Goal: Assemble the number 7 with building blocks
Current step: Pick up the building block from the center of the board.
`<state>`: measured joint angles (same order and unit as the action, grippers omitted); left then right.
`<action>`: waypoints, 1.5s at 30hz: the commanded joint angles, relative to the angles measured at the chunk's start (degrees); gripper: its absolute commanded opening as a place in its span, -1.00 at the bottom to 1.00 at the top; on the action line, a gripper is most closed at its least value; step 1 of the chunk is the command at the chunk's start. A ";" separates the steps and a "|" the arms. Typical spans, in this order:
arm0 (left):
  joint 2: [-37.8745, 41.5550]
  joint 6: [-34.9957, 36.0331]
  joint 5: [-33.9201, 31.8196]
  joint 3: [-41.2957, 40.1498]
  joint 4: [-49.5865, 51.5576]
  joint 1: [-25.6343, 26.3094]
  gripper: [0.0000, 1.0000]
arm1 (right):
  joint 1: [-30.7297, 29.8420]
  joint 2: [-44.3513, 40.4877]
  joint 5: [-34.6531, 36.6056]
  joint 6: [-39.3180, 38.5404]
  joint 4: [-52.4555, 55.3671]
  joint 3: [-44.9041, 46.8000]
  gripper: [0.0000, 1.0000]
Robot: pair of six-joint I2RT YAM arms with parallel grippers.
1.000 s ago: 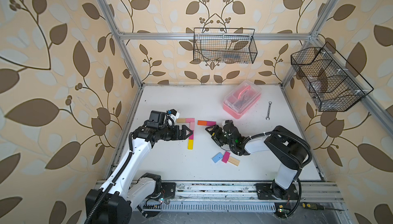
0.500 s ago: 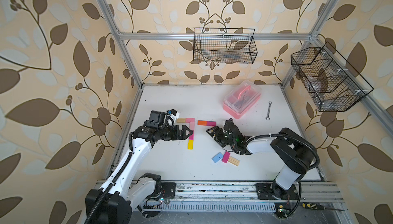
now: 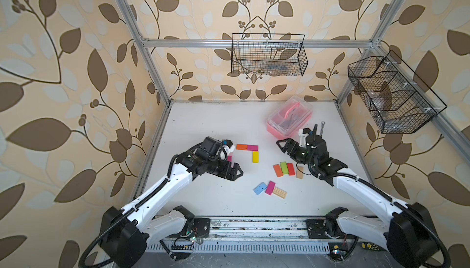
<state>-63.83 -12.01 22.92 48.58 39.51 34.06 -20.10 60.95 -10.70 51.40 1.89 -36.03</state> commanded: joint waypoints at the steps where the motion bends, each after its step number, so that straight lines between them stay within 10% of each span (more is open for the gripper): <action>1: -2.36 -2.76 -9.77 2.25 0.89 5.79 0.91 | 5.27 -4.19 -7.45 -8.81 9.81 0.64 0.73; 8: -11.22 -5.86 -21.59 8.99 1.62 18.77 0.91 | 16.98 -6.93 -23.17 -25.83 16.72 -2.43 0.75; 13: -15.56 -7.51 -20.47 9.71 -2.83 20.93 0.95 | 12.81 -9.69 -18.32 -34.27 19.76 -2.52 0.99; 45: -36.72 -0.77 -25.04 16.87 -3.06 27.54 0.72 | 15.62 -11.23 -16.71 -30.92 20.72 -2.25 1.00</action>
<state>-99.90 -13.85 -3.01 63.42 37.26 60.75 -4.69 50.30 -26.57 20.56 22.90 -39.09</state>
